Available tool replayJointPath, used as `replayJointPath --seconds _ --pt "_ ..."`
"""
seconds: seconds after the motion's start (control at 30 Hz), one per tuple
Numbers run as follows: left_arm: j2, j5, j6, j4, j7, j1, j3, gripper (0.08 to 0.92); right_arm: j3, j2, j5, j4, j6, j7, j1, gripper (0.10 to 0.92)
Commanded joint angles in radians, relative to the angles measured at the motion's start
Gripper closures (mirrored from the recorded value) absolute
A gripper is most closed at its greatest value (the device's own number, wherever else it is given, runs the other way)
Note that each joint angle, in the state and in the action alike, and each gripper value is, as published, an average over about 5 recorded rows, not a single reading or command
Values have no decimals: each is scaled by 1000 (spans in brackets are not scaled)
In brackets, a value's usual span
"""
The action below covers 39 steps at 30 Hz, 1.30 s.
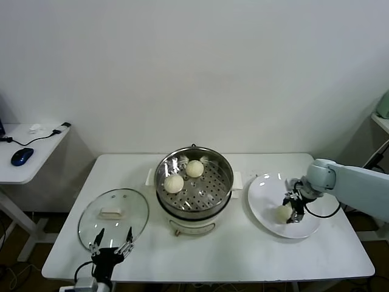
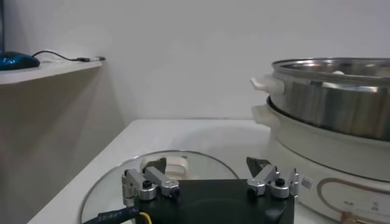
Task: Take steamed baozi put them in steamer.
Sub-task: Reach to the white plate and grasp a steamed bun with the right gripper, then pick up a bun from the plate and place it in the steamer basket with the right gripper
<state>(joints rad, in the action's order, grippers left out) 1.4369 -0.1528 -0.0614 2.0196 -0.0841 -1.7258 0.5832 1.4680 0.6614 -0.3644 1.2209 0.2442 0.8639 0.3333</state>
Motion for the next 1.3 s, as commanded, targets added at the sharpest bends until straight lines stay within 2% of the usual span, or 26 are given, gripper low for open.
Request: replayJointPath --seconds 0.03,0.2,0.37,0.47,0.57,0.7,0.87,1.0,1.3 --pt "1 2 -1 3 1 -1 -1 177 10 1 0 8 -26 42 74 346" --pt "0 7 -3 16 2 -10 -4 177 138 58 -13 3 -143 150 388 346" --pt "0 10 -5 29 3 -16 -10 177 215 246 -125 -9 -317 224 686 347" --pt "-2 12 -5 35 3 -19 -13 177 185 356 -184 43 -395 244 763 347" --pt "-4 12 -3 39 3 -21 -13 177 141 457 -179 143 -468 253 776 347" --pt "-5 9 -1 38 3 -22 -8 177 107 569 -84 246 -600 255 712 347" --pt "-7 5 4 36 1 -24 -2 177 100 644 129 254 -743 235 553 347" --pt "-5 1 4 37 0 -25 -2 177 104 665 224 217 -762 205 448 347" --pt "-1 1 4 31 -1 -25 0 177 94 676 330 123 -746 98 281 347"
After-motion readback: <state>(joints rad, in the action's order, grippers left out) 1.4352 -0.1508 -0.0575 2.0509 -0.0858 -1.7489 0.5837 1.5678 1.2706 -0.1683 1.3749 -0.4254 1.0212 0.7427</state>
